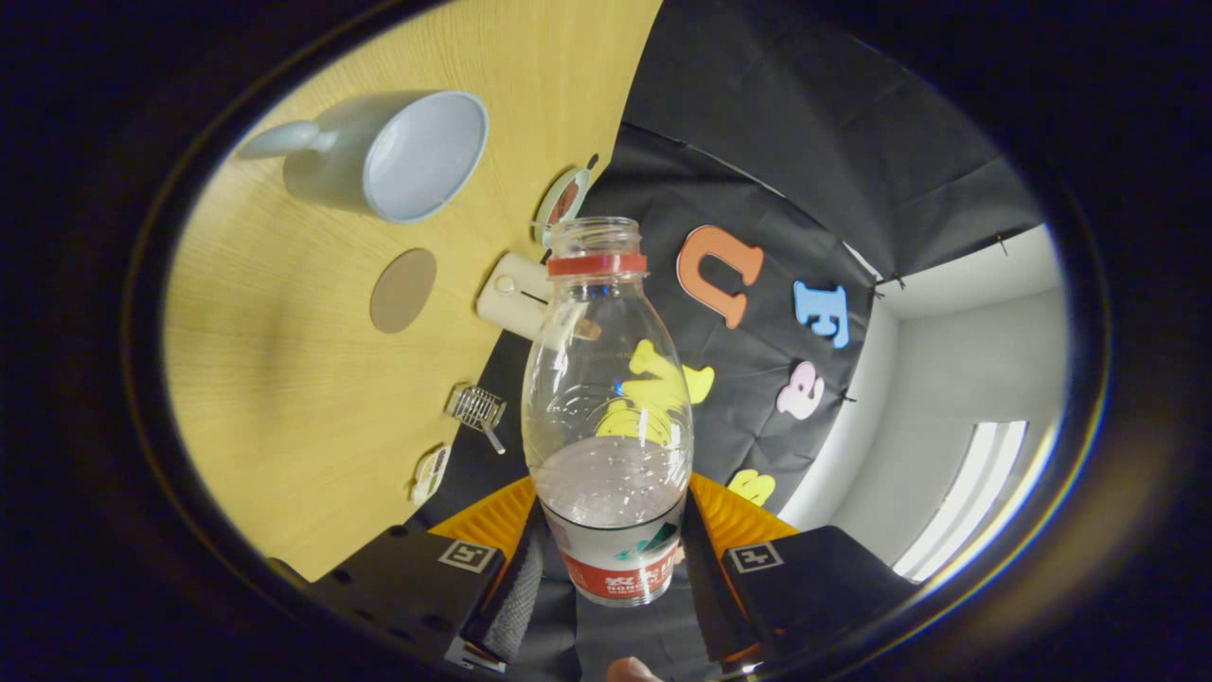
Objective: Take the bottle from table, then pour the juice into the cup, finally place the bottle on the coaster
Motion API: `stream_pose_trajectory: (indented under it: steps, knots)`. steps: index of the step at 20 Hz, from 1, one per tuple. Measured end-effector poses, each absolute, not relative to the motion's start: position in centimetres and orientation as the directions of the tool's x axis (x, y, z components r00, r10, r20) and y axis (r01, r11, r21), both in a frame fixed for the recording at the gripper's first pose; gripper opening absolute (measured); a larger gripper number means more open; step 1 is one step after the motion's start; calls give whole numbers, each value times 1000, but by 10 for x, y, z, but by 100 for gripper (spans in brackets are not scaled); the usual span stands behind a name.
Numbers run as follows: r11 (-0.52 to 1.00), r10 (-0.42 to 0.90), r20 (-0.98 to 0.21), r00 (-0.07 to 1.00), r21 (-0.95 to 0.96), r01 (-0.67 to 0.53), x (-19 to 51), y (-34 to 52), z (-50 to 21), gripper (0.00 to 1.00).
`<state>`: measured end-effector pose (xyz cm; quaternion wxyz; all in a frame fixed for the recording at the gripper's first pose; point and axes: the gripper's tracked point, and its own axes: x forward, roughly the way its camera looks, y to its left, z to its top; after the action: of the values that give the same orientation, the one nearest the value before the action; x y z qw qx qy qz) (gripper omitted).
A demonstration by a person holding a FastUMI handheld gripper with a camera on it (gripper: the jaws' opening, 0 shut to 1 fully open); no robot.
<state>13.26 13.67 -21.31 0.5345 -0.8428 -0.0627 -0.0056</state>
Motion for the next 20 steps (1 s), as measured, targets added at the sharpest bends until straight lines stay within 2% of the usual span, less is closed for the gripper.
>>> stream_pose_trajectory:
  steps: [6,10,20]
  knots:
    - [-368,94,64,993,-925,95,132,138,-220,74]
    - [-275,66,30,997,-960,47,131,133,-229,74]
    - [115,-2,-109,994,-987,-108,119,117,-258,75]
